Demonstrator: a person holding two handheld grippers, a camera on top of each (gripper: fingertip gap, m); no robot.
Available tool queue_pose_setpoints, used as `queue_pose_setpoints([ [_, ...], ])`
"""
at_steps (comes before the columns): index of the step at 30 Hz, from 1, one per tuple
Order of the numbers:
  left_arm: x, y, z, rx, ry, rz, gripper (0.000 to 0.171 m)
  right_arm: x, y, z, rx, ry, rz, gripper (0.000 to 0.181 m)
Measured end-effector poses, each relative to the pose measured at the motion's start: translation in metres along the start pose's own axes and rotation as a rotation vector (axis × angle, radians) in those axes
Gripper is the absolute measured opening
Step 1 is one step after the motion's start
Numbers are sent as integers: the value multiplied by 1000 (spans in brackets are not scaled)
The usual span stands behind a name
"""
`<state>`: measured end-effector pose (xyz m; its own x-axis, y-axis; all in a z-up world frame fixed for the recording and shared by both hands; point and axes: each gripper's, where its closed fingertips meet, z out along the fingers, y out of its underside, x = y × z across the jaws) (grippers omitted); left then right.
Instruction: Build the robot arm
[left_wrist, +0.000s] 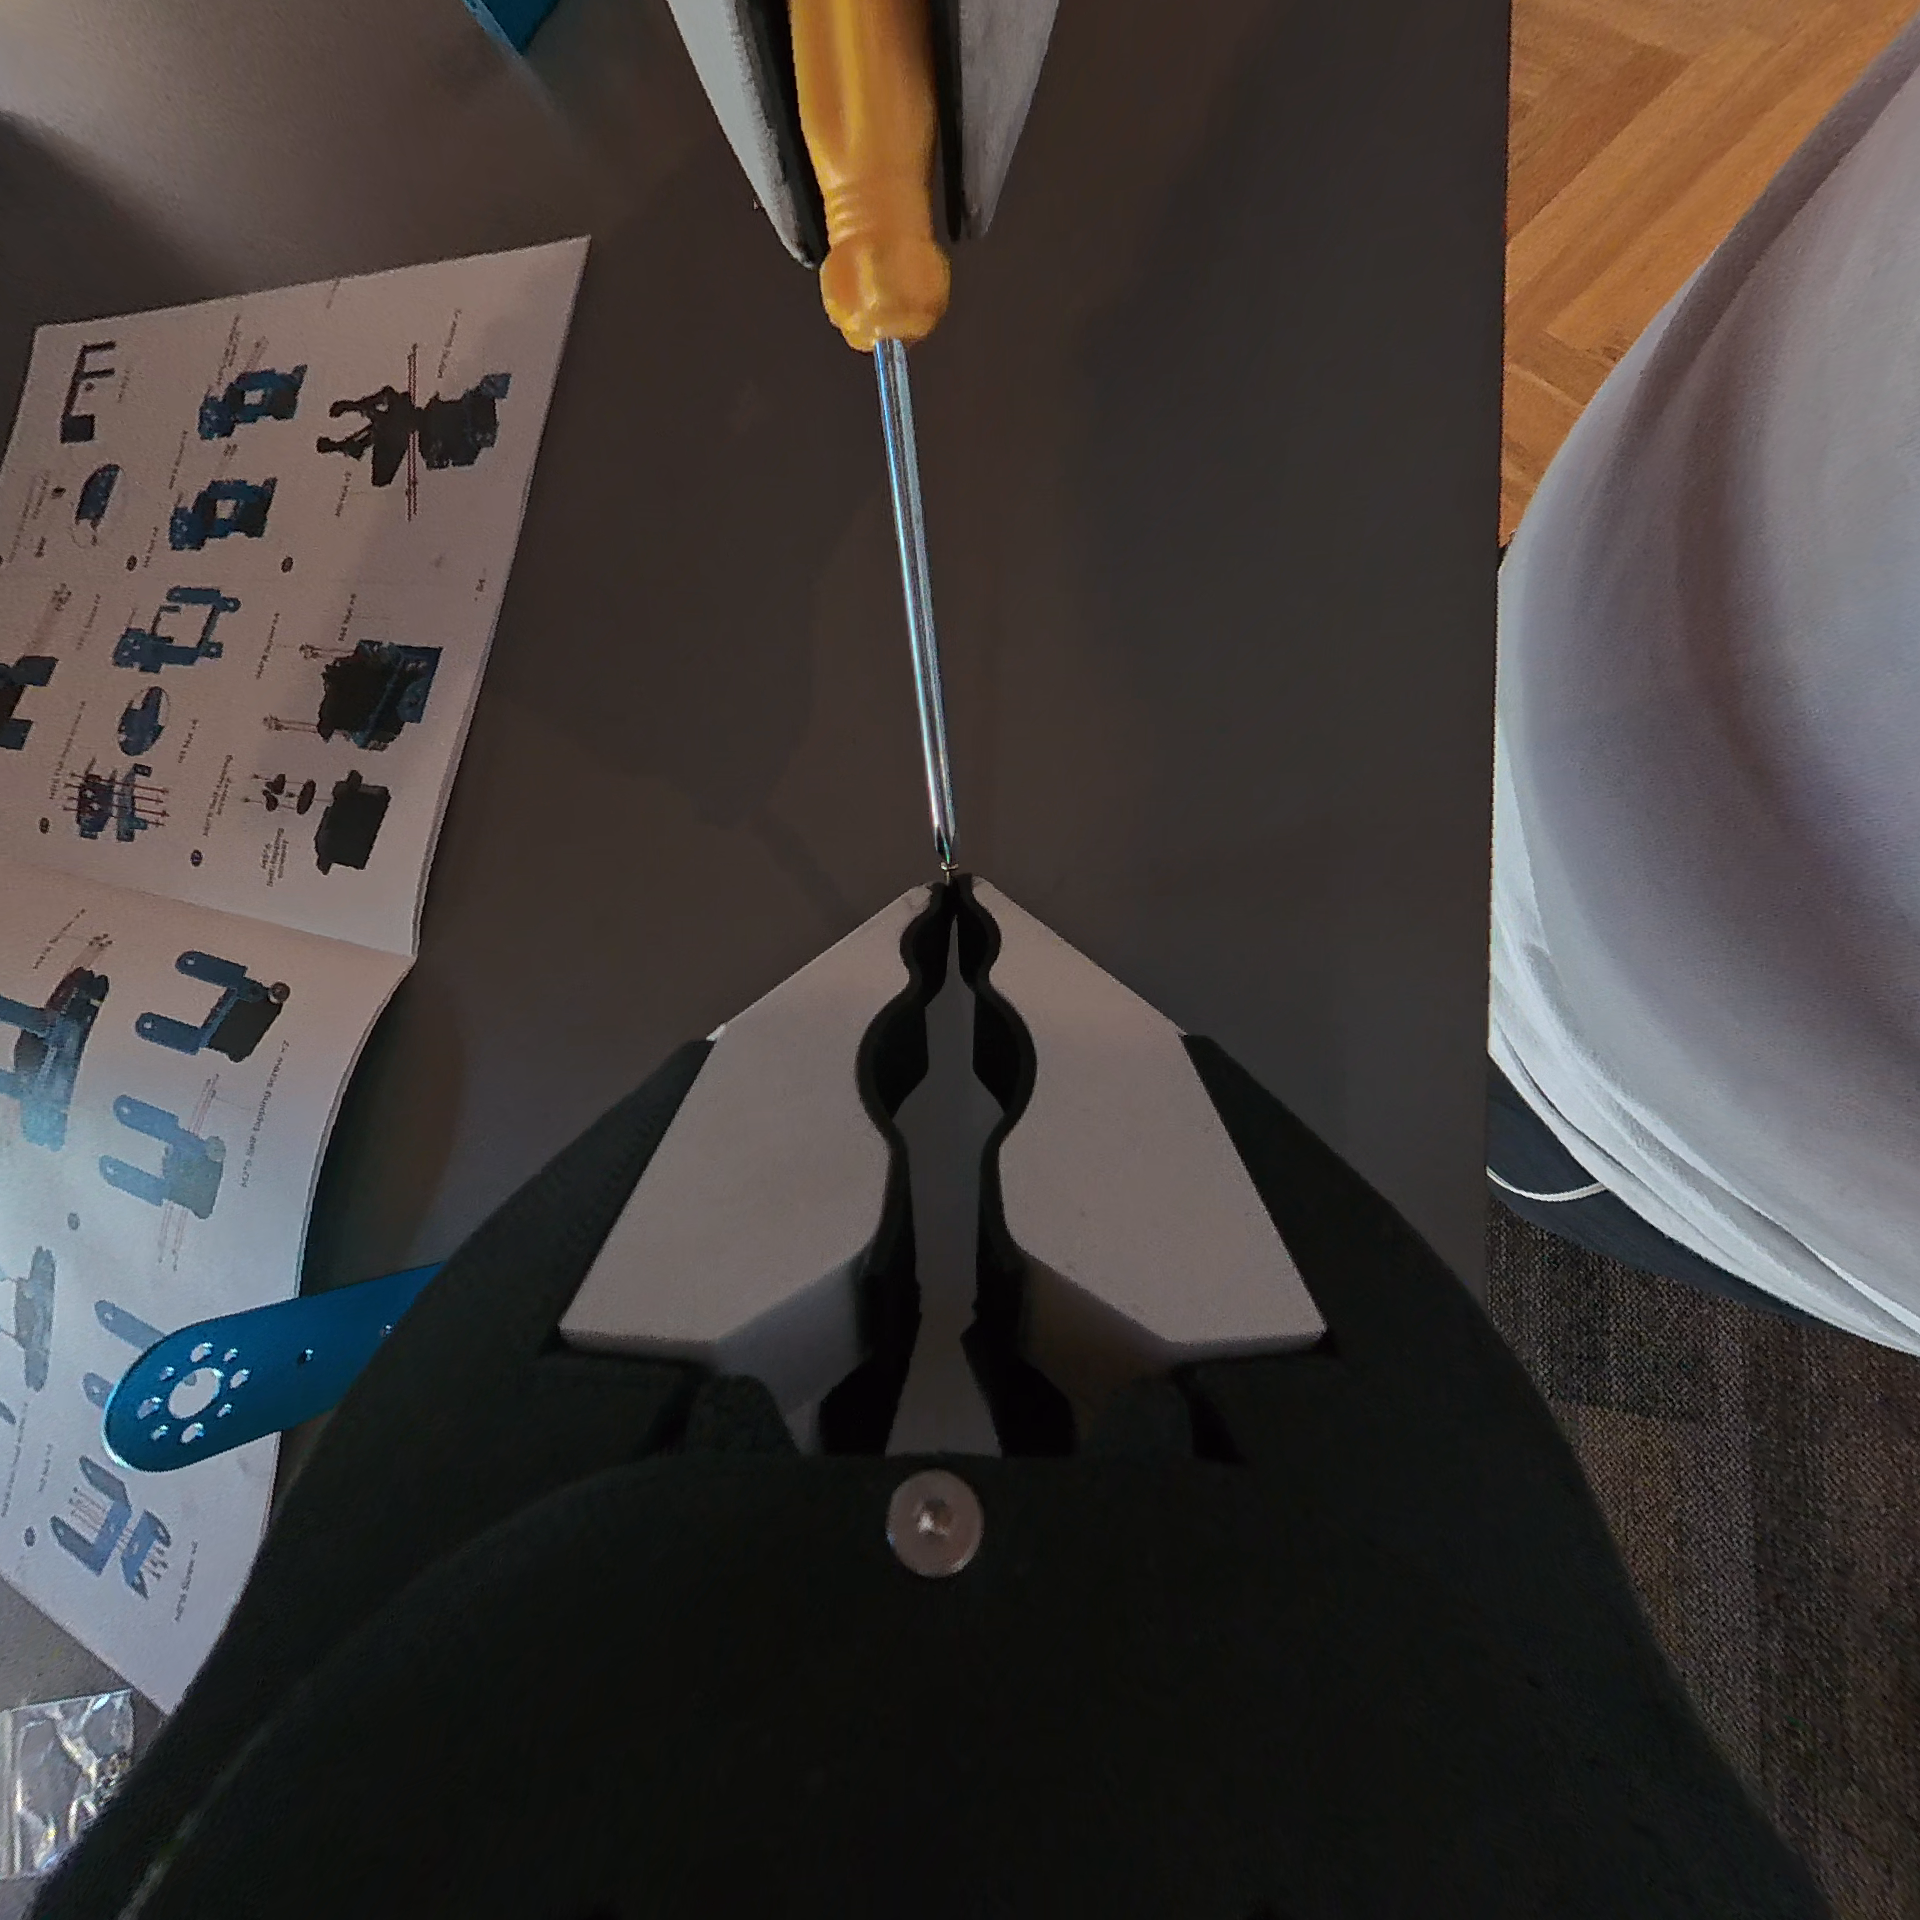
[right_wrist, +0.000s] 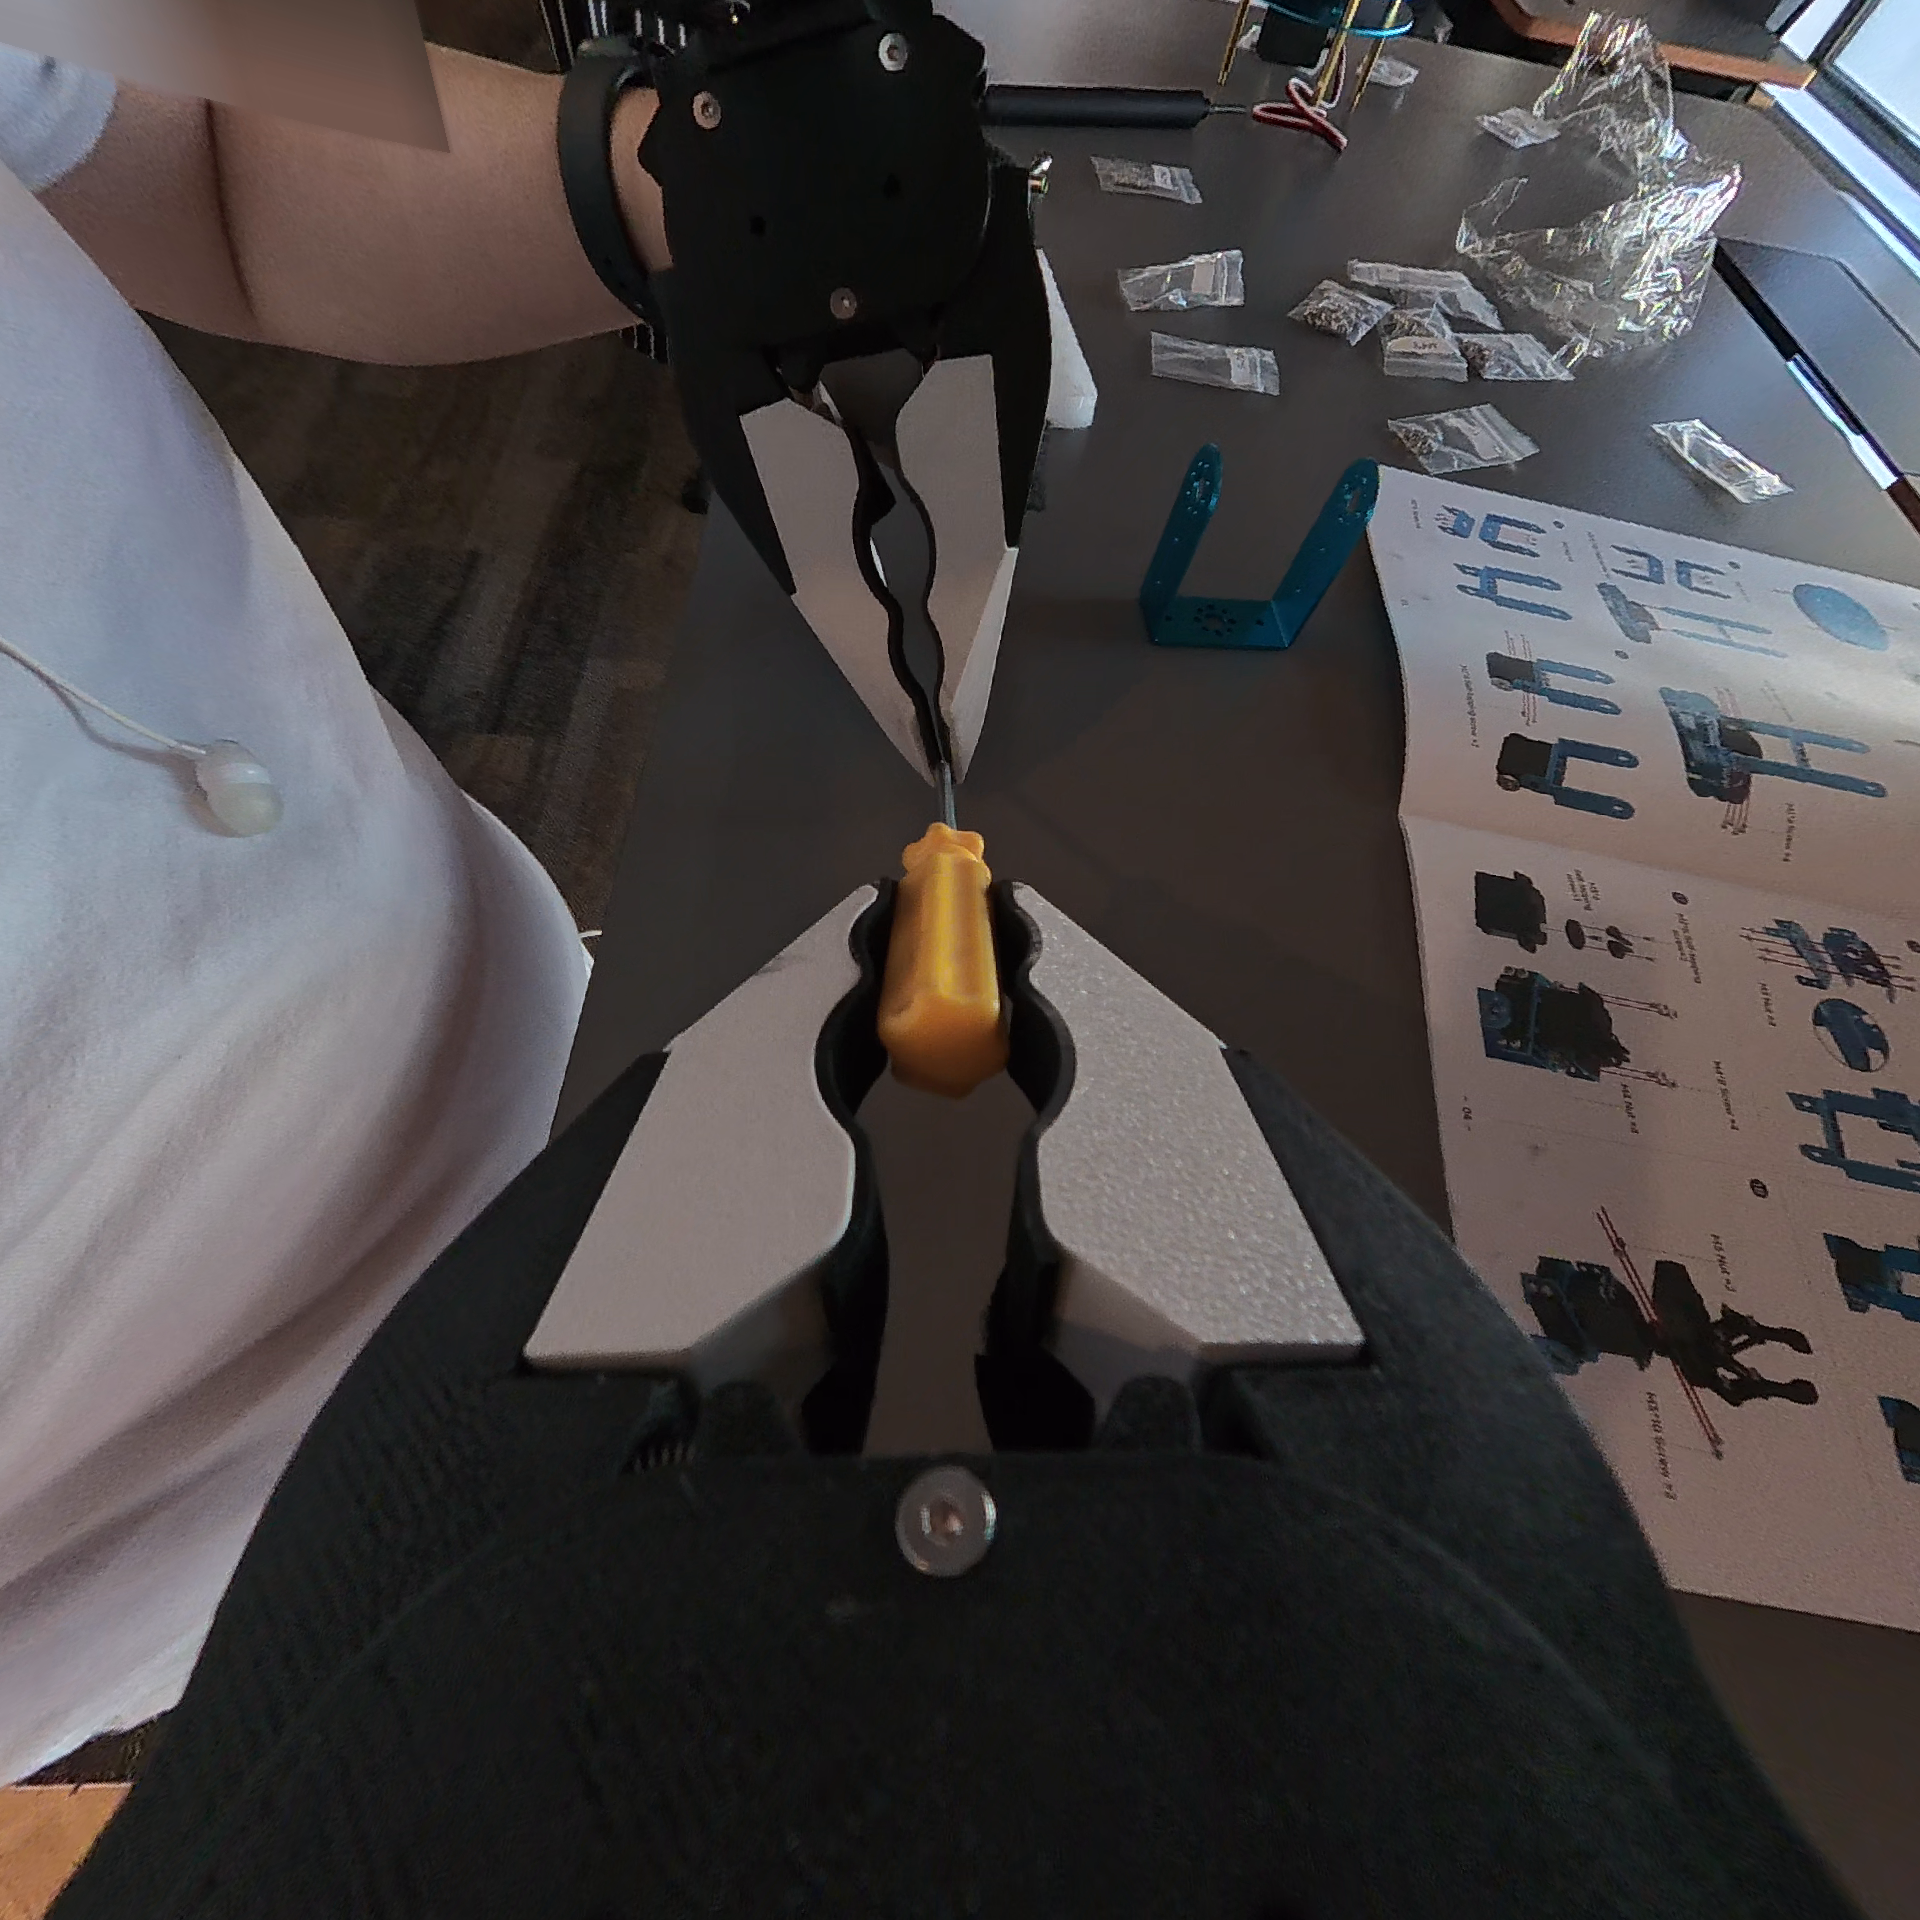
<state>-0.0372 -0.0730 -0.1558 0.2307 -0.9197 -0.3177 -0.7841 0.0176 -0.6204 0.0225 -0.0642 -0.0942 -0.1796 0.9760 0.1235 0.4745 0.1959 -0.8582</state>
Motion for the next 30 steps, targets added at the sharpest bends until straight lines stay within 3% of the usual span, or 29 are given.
queue_pose_setpoints([
  [7, 4, -5, -2, 28, 36, -10, 0, -7, -3, -3, 18, -11, -104, 17],
  [30, 5, -9, -6, 52, 27, -3, 0, -6, -4, -7, 15, 0, -68, 17],
])
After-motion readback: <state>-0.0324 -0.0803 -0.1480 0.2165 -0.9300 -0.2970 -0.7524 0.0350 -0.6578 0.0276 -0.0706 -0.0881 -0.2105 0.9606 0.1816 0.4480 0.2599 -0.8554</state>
